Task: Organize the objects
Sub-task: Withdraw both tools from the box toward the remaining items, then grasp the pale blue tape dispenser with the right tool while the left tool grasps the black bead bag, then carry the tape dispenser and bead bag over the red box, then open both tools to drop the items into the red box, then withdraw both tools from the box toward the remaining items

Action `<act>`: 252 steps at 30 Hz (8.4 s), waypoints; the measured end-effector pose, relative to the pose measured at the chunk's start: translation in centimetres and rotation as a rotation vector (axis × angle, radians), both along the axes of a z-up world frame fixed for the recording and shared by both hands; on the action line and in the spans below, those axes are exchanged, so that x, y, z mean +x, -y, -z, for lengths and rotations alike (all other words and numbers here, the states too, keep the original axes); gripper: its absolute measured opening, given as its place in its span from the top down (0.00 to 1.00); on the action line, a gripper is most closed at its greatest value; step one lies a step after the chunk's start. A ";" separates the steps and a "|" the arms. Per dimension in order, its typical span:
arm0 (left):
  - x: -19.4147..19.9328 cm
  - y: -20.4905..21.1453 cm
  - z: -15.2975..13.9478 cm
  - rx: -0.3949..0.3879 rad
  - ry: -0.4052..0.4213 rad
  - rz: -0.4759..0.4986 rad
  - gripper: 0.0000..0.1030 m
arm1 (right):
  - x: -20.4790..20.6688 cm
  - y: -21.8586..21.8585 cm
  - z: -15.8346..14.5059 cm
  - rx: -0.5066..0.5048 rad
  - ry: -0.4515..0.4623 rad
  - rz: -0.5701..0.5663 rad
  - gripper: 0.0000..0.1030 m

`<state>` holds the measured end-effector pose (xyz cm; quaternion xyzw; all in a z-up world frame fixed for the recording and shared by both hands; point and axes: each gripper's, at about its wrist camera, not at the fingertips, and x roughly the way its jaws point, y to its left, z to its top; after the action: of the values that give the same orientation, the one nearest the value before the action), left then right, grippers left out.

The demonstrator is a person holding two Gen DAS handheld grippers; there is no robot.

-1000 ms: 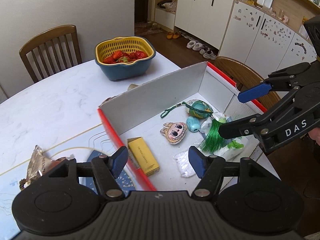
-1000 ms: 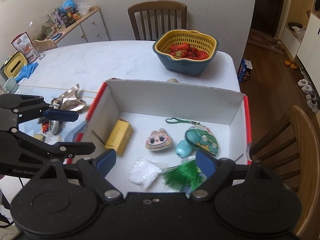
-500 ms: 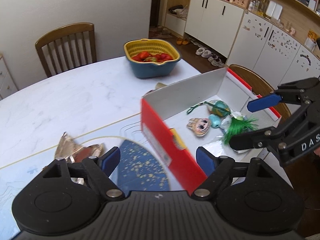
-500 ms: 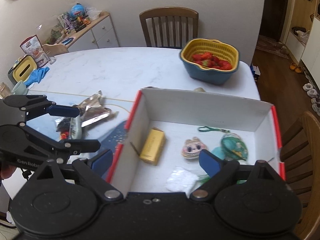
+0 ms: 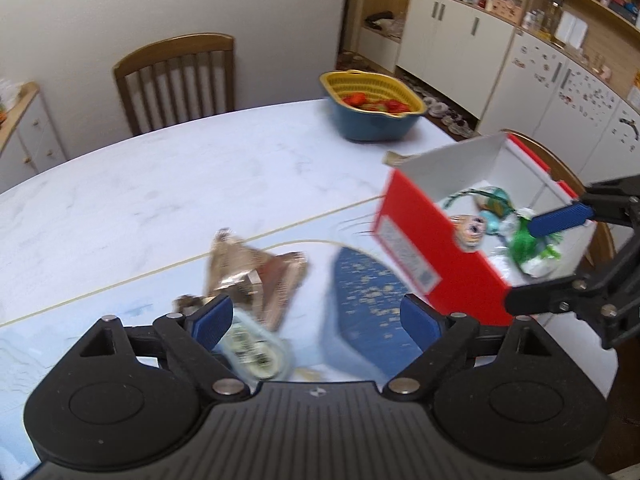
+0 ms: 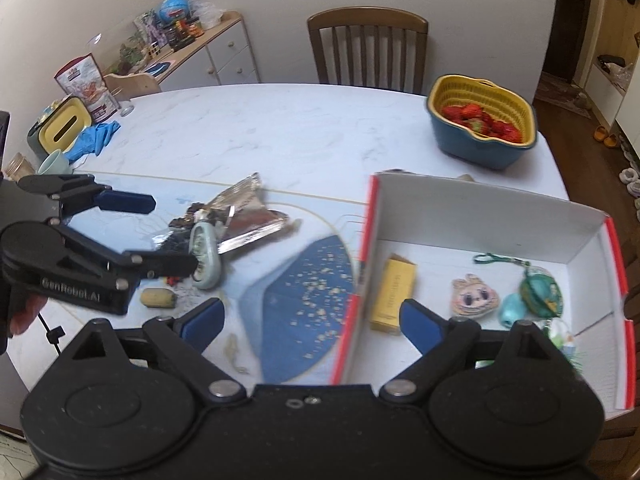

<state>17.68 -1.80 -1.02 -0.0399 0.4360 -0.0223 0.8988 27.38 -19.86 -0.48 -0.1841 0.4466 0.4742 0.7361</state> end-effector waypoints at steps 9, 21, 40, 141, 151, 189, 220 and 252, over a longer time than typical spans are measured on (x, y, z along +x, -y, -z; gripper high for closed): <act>-1.6 -6.4 1.6 0.026 0.003 -0.063 0.00 | -2.7 -4.0 1.1 -0.015 0.000 -0.013 0.09; -2.3 -9.9 6.8 0.015 -0.050 -0.065 0.00 | -4.6 -8.9 4.4 -0.056 -0.020 -0.022 0.09; -1.9 -10.2 10.6 -0.004 -0.036 0.032 0.01 | -3.6 -15.5 9.7 -0.133 -0.129 0.016 0.24; 12.2 20.0 4.5 0.018 -0.145 0.187 0.67 | 12.4 10.8 4.5 0.044 -0.071 0.265 0.86; 14.3 21.2 6.9 0.058 -0.205 0.178 0.67 | 12.8 10.6 7.0 -0.009 -0.095 0.249 0.86; 14.8 22.4 8.4 0.043 -0.274 0.187 0.47 | 12.4 12.1 7.3 0.005 -0.132 0.203 0.77; 7.0 15.9 0.4 -0.015 -0.038 0.117 0.39 | 8.1 12.4 2.3 0.090 -0.056 0.194 0.37; -1.7 -1.7 0.4 -0.046 0.030 0.023 0.05 | -3.4 0.7 0.7 0.104 0.005 0.172 0.08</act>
<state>15.95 -0.09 -1.47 -0.0553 0.4222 -0.0436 0.9038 24.02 -20.56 -1.18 -0.1078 0.4339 0.4314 0.7836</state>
